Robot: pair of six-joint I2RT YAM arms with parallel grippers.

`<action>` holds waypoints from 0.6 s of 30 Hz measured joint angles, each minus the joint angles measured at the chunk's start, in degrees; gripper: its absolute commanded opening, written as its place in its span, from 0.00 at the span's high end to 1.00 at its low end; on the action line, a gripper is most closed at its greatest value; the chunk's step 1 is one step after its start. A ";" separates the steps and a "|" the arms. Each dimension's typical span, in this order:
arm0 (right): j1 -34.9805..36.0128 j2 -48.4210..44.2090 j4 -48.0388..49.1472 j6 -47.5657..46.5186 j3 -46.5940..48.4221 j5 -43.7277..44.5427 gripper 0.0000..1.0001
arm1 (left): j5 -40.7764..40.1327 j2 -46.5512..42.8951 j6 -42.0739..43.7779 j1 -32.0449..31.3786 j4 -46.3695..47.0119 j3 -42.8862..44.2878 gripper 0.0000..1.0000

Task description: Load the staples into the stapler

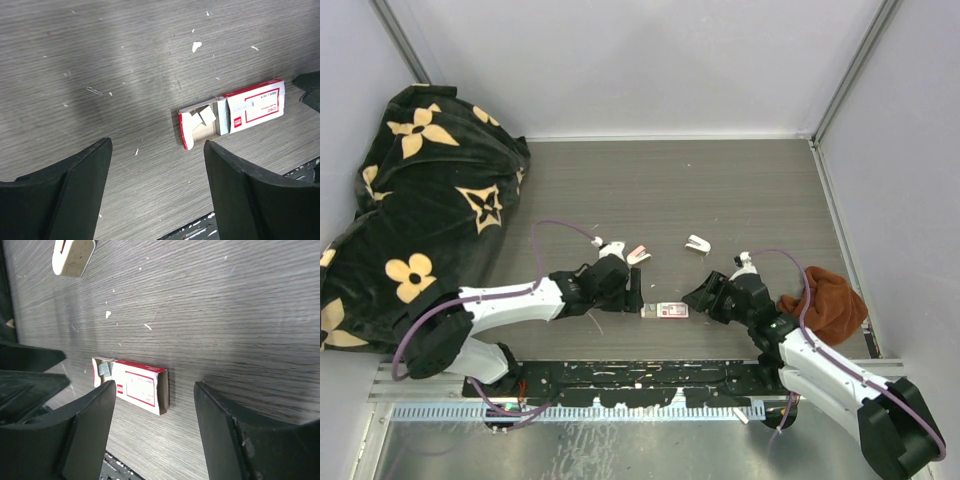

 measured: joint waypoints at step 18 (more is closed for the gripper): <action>0.00 -4.46 -12.37 -11.04 9.05 8.90 0.21 | 1.38 -9.29 18.78 11.15 -5.57 7.37 0.09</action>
